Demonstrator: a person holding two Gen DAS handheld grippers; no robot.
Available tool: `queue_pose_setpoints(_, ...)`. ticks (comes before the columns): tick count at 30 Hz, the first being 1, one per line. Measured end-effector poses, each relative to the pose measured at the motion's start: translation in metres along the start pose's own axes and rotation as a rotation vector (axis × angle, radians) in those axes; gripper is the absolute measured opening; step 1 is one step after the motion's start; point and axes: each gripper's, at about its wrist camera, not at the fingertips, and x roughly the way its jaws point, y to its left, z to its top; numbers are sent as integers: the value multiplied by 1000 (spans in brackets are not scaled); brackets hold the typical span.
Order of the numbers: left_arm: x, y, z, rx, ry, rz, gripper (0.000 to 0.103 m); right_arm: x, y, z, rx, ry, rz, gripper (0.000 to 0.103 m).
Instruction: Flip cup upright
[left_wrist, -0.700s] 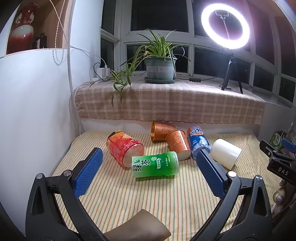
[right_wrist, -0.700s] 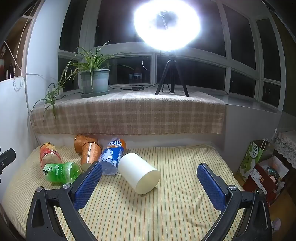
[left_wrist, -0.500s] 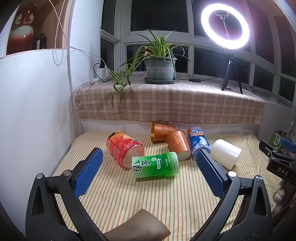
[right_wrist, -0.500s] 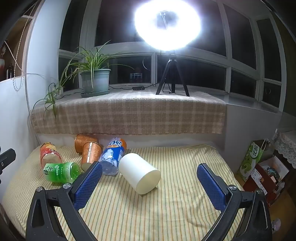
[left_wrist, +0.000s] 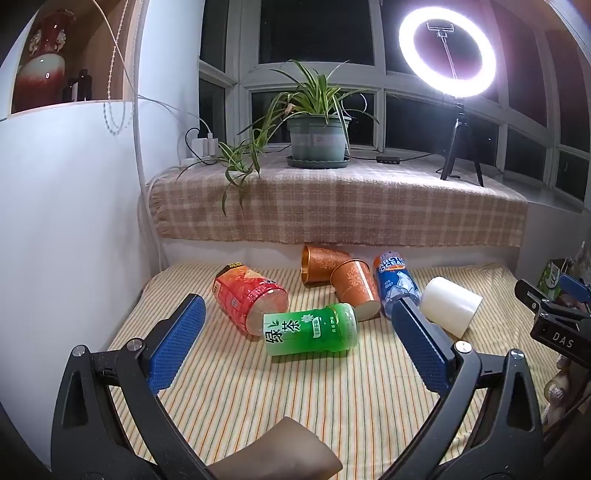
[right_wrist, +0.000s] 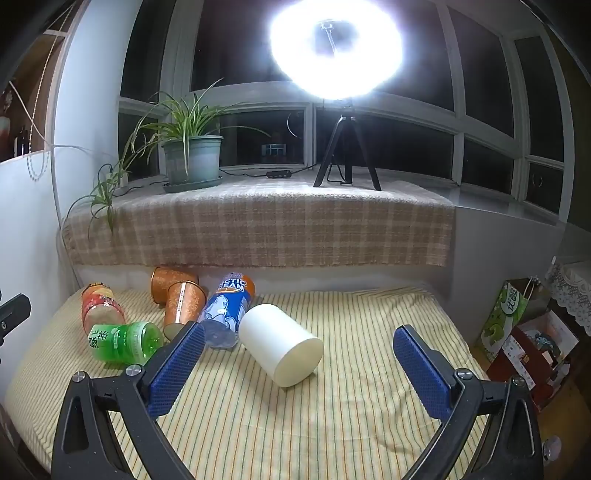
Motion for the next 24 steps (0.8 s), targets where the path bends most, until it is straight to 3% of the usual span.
queue_pose_setpoints(24,-1,-4,2,4,0,1,102,3,2,-3,6,20,9,103)
